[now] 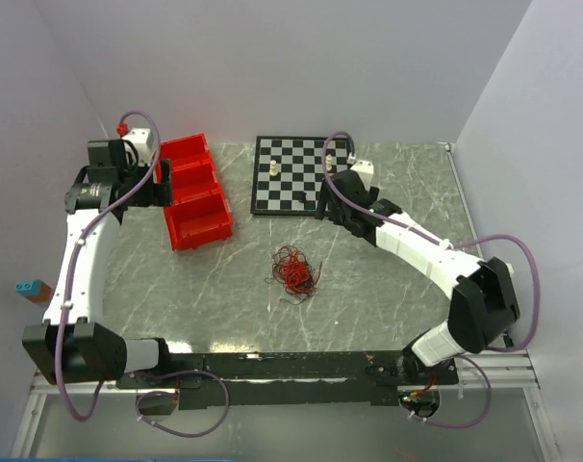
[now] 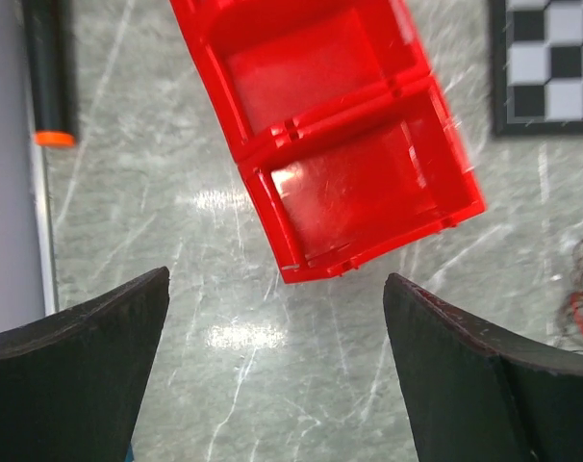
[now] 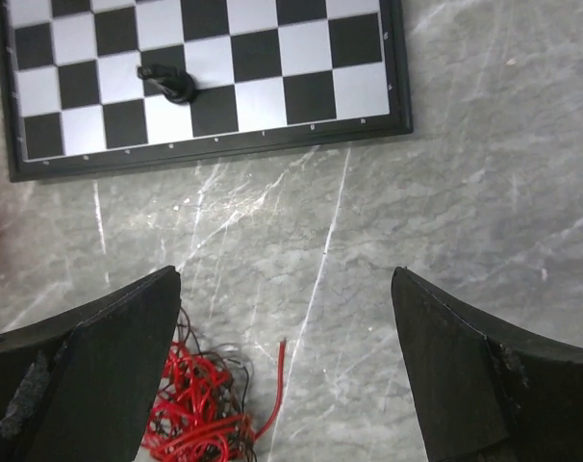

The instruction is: Untangle the cables

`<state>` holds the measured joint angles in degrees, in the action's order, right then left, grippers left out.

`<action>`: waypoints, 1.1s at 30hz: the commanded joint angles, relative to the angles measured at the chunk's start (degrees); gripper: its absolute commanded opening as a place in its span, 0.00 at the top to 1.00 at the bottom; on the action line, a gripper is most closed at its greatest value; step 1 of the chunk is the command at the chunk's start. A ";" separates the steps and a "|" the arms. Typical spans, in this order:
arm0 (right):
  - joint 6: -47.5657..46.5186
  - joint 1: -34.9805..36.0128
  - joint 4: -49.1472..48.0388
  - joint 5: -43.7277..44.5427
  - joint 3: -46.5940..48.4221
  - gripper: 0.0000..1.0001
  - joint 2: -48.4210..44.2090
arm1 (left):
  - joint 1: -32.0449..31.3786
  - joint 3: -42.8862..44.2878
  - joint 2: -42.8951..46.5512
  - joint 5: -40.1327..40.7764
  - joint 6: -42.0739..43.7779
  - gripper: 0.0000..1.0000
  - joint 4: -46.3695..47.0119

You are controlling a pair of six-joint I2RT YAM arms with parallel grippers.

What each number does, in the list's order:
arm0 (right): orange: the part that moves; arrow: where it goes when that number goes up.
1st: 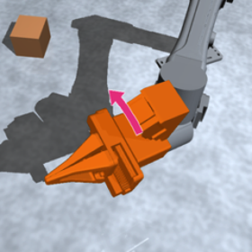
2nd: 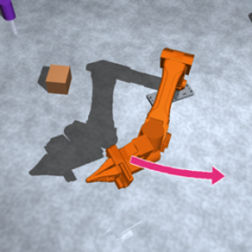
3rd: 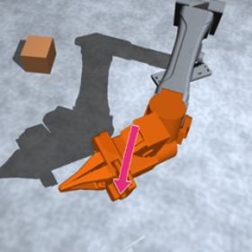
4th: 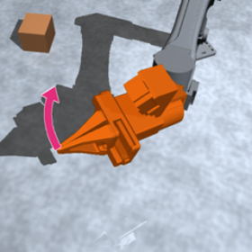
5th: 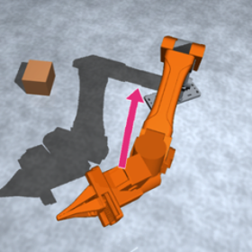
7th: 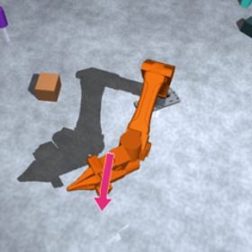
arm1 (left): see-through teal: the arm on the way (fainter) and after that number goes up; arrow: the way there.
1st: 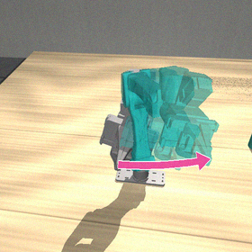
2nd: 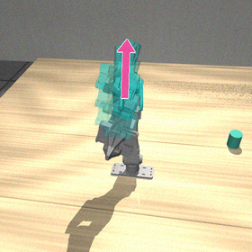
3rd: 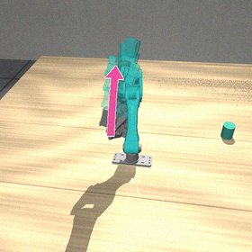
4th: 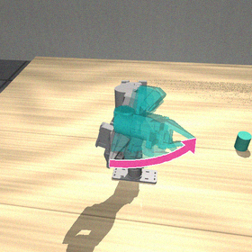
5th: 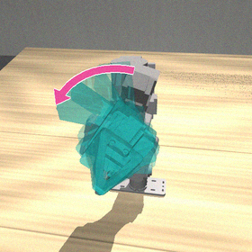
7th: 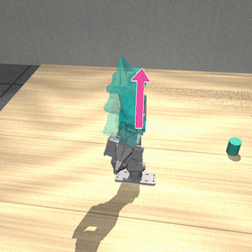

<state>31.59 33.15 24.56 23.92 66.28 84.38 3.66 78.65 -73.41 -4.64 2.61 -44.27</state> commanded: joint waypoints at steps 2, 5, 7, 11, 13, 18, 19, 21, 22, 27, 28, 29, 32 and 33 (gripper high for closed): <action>-0.57 0.25 -4.77 -1.68 0.87 0.04 7.28 | 0.03 -4.64 -2.09 -1.42 4.32 0.03 6.64; -0.31 0.52 -6.36 -3.79 1.66 0.04 10.62 | -0.67 -8.50 -3.05 -0.72 6.96 0.03 9.89; -0.39 0.78 -8.11 -5.90 1.49 0.04 11.94 | -1.11 -10.88 -3.67 -1.15 8.80 0.03 11.30; -0.75 2.18 -14.35 -10.03 -0.80 0.04 12.74 | -2.69 -14.22 -4.99 -0.02 11.01 0.03 14.20; -0.66 3.06 -16.11 -12.22 -1.15 0.03 13.35 | -2.78 -14.58 -5.43 0.25 10.92 0.04 15.79; 0.13 6.58 -14.36 -13.11 1.13 0.02 16.95 | -2.78 -10.64 -9.20 0.77 10.84 0.03 18.69; 0.40 7.10 -14.19 -13.29 1.22 0.03 17.48 | -2.78 -8.45 -10.60 1.13 10.92 0.03 18.96; 1.10 7.81 -14.18 -13.37 0.43 0.03 17.93 | -2.78 -5.54 -14.20 2.00 11.62 0.03 19.75; 1.45 7.98 -14.27 -13.90 -0.18 0.03 17.93 | -2.78 -4.57 -15.96 1.83 12.50 0.03 20.71; 2.51 8.60 -15.50 -16.45 -3.70 0.04 16.00 | -3.22 -3.51 -23.08 -0.19 22.77 0.03 25.02; 2.33 8.69 -16.03 -17.32 -4.75 0.04 15.47 | -3.22 -2.98 -25.10 0.33 24.70 0.03 25.02; 2.42 8.86 -16.38 -17.59 -5.28 0.04 15.03 | -3.31 -2.28 -26.51 1.21 26.38 0.03 25.02; 2.33 9.39 -17.26 -19.35 -6.43 0.05 14.24 | -3.31 -0.61 -29.59 1.66 31.04 0.03 24.50; 2.33 9.65 -17.26 -19.70 -6.34 0.05 14.23 | -4.70 -0.26 -30.47 1.74 32.01 0.03 24.58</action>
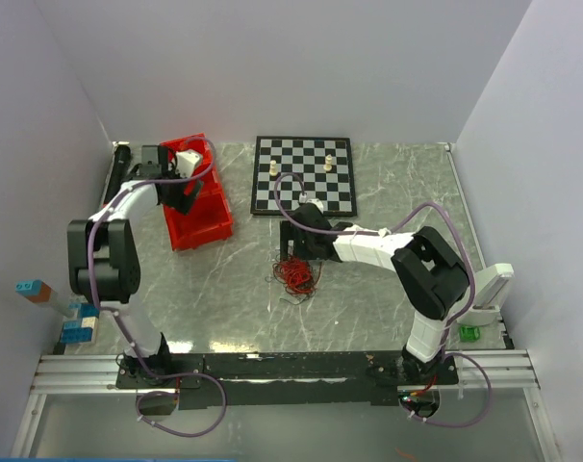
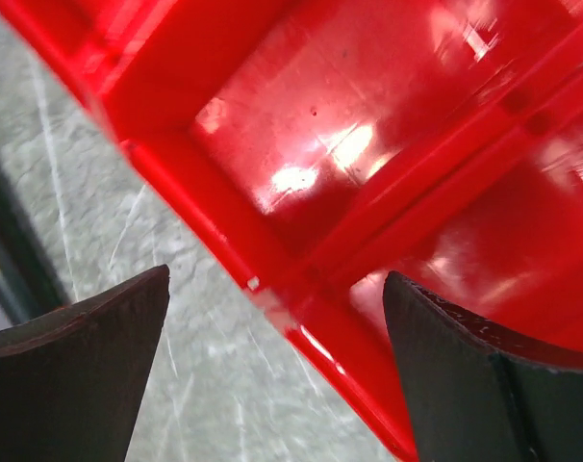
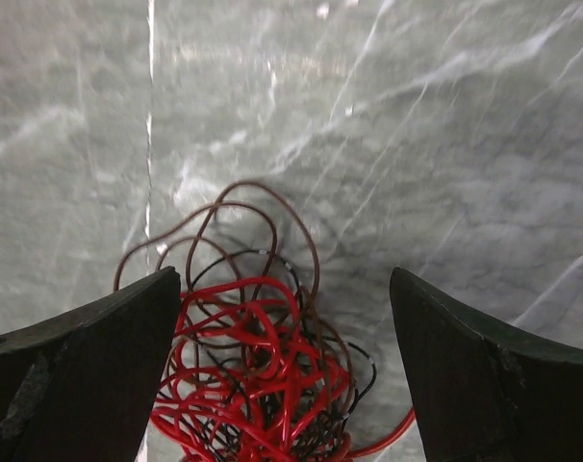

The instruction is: Untangle the cables

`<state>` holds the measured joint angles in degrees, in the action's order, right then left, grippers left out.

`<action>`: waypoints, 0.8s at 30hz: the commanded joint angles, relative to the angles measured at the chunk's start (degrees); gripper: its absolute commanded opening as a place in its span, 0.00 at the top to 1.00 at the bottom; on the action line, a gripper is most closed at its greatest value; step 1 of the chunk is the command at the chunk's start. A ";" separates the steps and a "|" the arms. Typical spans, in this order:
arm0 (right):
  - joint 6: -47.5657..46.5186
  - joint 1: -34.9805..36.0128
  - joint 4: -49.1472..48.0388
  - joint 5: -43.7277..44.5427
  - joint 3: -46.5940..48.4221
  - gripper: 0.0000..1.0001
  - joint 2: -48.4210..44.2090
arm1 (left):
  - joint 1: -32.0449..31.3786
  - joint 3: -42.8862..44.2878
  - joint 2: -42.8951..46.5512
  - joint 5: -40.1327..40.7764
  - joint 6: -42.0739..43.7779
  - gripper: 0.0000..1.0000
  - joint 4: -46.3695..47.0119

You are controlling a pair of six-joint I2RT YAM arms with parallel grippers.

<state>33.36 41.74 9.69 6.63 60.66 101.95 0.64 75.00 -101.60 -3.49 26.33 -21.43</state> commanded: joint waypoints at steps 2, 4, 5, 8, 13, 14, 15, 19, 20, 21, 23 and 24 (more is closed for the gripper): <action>0.30 1.77 -2.05 -3.12 -0.37 0.06 -3.08 | -1.96 5.14 -3.95 0.50 9.62 0.03 0.96; 0.12 2.29 -1.70 -4.08 -0.28 0.07 -2.81 | -2.05 7.17 -5.79 -0.64 9.80 0.07 -1.93; 0.12 2.56 -1.70 -4.52 -0.46 0.07 -2.90 | -2.14 7.70 -6.41 -2.21 9.45 0.11 -3.25; 0.21 3.96 -2.05 -6.27 -1.68 0.08 -3.25 | -2.58 6.22 -6.51 -5.21 8.22 0.18 -5.11; -0.75 5.11 -0.20 -8.02 -2.39 0.10 -5.88 | -3.37 -1.87 -3.34 -7.14 9.18 0.24 -3.61; -0.93 5.46 0.41 -8.47 -2.48 0.10 -6.41 | -3.54 -2.75 -3.17 -7.67 9.01 0.27 -4.14; -1.02 5.64 1.20 -9.00 -2.57 0.11 -6.76 | -3.63 -3.36 -3.25 -8.20 8.92 0.30 -5.02; -0.93 7.57 2.35 -9.97 -5.02 0.11 -9.57 | -3.72 -5.56 -3.52 -9.17 8.66 0.42 -5.73; -0.85 8.09 2.26 -10.23 -5.73 0.11 -10.45 | -3.81 -6.00 -3.25 -9.43 8.65 0.43 -5.64; -0.76 8.62 2.26 -10.50 -6.52 0.11 -11.33 | -4.07 -6.36 -2.73 -9.61 8.65 0.44 -5.47; -0.93 9.67 3.13 -10.59 -7.57 0.11 -13.26 | -4.77 -6.71 -1.76 -9.78 8.22 0.46 -5.64; -1.02 10.29 3.57 -10.33 -8.01 0.11 -14.14 | -5.12 -6.62 -1.41 -10.05 7.61 0.46 -6.16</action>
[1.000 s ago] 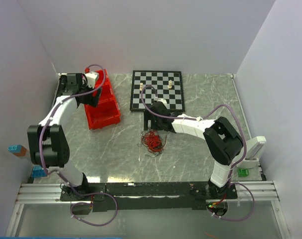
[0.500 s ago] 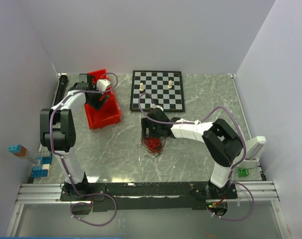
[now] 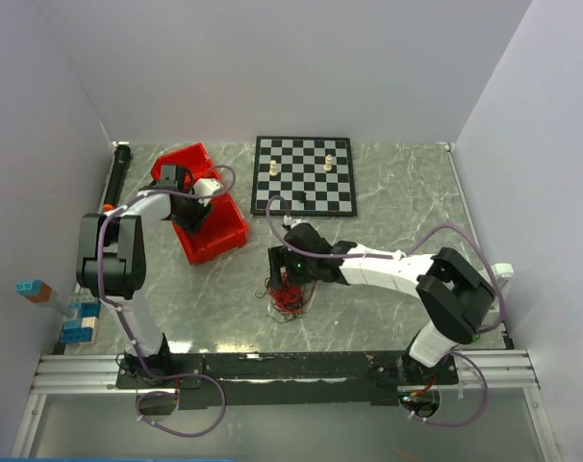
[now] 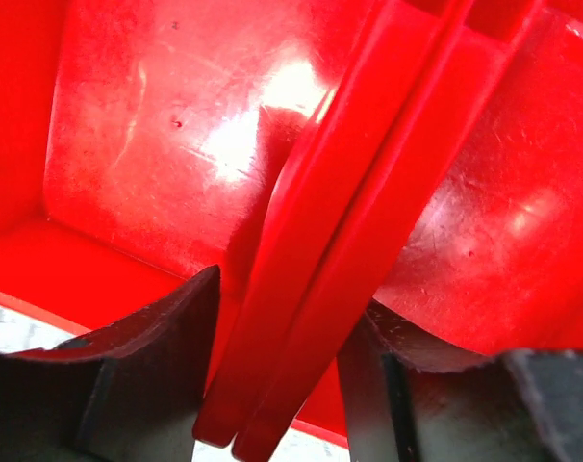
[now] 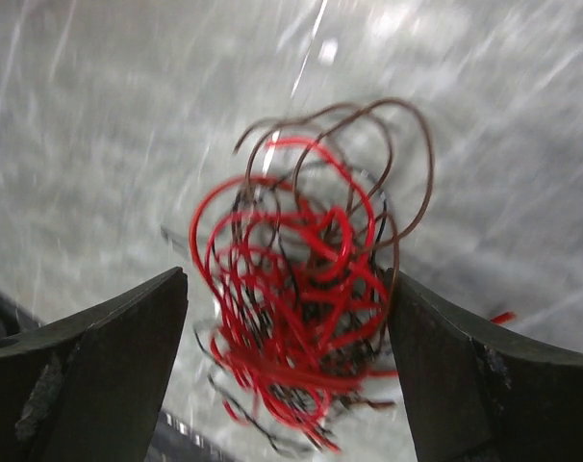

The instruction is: Untangle the cables

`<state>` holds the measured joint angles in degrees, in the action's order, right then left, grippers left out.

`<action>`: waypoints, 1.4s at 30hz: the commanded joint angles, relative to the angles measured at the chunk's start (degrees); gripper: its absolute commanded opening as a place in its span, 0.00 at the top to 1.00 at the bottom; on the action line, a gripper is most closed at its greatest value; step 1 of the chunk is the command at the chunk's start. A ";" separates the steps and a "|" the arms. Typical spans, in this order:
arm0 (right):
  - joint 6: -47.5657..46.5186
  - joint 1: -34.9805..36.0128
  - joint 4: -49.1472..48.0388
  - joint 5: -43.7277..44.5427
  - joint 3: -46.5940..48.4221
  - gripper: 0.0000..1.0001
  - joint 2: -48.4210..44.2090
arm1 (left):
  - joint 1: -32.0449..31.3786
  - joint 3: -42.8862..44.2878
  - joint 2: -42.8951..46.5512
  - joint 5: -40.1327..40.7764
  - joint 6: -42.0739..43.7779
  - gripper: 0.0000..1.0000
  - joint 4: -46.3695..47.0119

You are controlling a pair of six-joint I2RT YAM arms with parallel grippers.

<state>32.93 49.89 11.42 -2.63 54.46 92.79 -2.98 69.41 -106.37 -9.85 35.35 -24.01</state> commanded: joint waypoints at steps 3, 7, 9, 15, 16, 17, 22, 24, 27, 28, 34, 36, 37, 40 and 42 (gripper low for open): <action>-0.94 3.46 3.52 -0.36 -3.56 0.11 -7.53 | -3.69 -0.68 5.20 -5.09 -3.70 0.48 -5.95; -0.50 4.43 3.61 -1.32 -7.25 0.11 -11.40 | -8.17 -1.64 7.57 -7.90 -8.01 0.44 -9.03; -0.06 4.87 3.08 -1.85 -9.01 0.11 -12.72 | -10.45 -2.78 8.54 -9.92 -9.86 0.37 -10.52; -0.76 5.04 5.54 1.04 -6.74 0.10 -13.51 | -12.22 -1.56 12.05 -17.22 -13.55 0.13 -14.65; -1.19 5.04 5.98 1.66 -5.60 0.09 -13.86 | -12.05 -0.25 12.32 -17.66 -13.82 0.12 -16.05; -1.63 4.87 6.33 2.45 -4.11 0.09 -13.87 | -11.70 1.50 12.58 -18.36 -14.26 0.11 -17.37; -3.40 3.03 7.92 4.83 3.45 0.08 -14.04 | -4.33 12.75 13.11 -26.79 -17.15 0.04 -25.20; -3.14 1.45 6.69 5.09 5.04 0.07 -13.43 | -0.46 15.75 13.03 -27.42 -18.30 0.04 -25.39; -0.86 -1.36 5.46 4.92 8.46 0.08 -9.67 | 2.63 15.77 13.20 -18.67 -20.23 0.05 -19.78; -0.24 -1.72 5.54 5.44 10.13 0.09 -7.56 | 2.81 15.15 13.12 -15.15 -20.50 0.05 -17.67; 2.84 -2.16 9.84 6.41 20.50 0.16 5.80 | 2.81 7.78 14.17 -1.68 -20.50 0.07 -8.17; 3.72 -2.08 9.68 6.67 22.09 0.18 8.44 | 2.81 4.87 15.13 0.61 -19.71 0.07 -4.05; 4.07 -2.16 9.41 6.94 22.53 0.19 9.59 | 2.81 3.90 15.31 1.66 -19.10 0.07 -2.20; 5.13 -2.43 10.81 7.82 24.99 0.23 13.10 | 2.81 4.16 14.00 2.99 -18.04 0.07 -1.92; 5.30 -2.95 11.08 8.69 25.52 0.24 14.78 | 2.81 4.77 13.12 3.34 -17.69 0.07 -2.27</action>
<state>36.67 47.59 20.16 3.29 76.31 105.75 -0.14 72.44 -93.67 -10.31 16.32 -31.33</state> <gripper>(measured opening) 0.768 0.928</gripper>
